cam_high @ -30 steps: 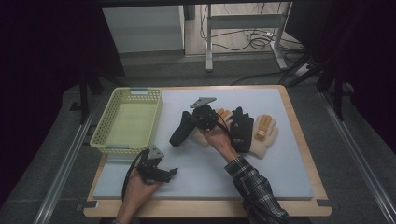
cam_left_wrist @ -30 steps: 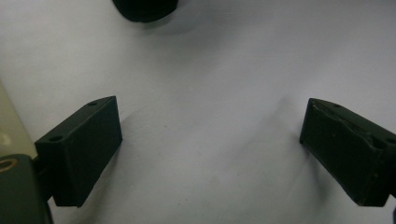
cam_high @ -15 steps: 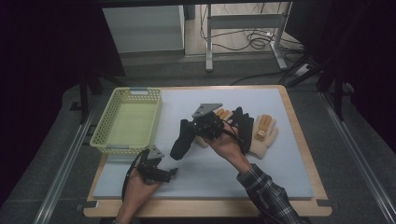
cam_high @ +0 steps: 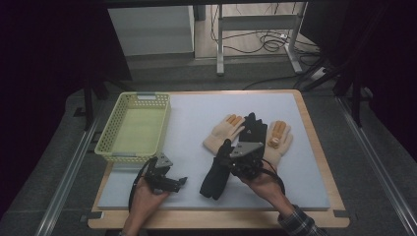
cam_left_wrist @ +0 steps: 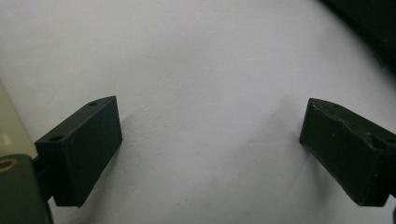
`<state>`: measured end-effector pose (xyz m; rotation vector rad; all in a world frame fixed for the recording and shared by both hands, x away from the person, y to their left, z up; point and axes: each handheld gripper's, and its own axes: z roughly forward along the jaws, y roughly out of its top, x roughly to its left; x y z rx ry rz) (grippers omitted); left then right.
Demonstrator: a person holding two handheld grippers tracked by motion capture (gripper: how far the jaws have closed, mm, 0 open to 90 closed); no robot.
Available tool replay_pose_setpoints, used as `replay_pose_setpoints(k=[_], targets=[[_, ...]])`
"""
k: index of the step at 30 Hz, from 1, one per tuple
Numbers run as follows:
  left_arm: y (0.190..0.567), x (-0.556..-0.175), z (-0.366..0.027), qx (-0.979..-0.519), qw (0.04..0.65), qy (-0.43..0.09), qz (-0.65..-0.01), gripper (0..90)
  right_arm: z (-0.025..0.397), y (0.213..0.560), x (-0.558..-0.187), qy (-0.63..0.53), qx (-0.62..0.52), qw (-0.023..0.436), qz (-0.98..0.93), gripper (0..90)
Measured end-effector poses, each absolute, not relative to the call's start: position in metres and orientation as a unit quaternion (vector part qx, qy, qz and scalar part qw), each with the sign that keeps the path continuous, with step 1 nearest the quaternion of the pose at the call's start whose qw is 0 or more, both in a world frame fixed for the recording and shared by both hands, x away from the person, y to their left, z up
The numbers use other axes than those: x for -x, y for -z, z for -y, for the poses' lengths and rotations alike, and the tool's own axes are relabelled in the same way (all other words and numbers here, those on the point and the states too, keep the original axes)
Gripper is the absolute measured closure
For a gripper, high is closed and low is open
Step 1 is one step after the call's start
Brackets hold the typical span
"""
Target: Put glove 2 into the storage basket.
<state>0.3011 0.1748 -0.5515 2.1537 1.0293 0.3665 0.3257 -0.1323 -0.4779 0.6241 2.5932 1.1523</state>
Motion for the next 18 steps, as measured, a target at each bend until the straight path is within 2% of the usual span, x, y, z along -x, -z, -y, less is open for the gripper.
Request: replay_pose_setpoints(k=[1, 2, 5, 9, 13, 18], targets=[[0.551, -0.301, -0.175, -0.834, 0.355, -0.142, -0.398, 5.9, 0.138, 0.484, -0.325, -0.385, -0.220, 0.117, -0.889, 78.5], [0.551, -0.301, -0.175, -0.835, 0.354, -0.142, -0.397, 5.9, 0.150, 0.493, -0.324, -0.382, -0.236, 0.115, -0.886, 71.1], [0.551, -0.301, -0.175, -0.835, 0.354, -0.142, -0.397, 6.0, 0.161, 0.494, -0.324, -0.385, -0.252, 0.119, -0.880, 67.8], [0.551, -0.301, -0.175, -0.834, 0.355, -0.142, -0.398, 6.0, 0.174, 0.487, -0.328, -0.396, -0.275, 0.130, -0.866, 68.2], [0.552, -0.301, -0.175, -0.834, 0.355, -0.142, -0.398, 6.0, 0.167, 0.487, -0.331, -0.411, -0.279, 0.112, -0.861, 68.4], [0.552, -0.301, -0.175, -0.834, 0.355, -0.142, -0.398, 6.0, 0.131, 0.499, -0.329, -0.409, -0.244, 0.083, -0.876, 70.4]])
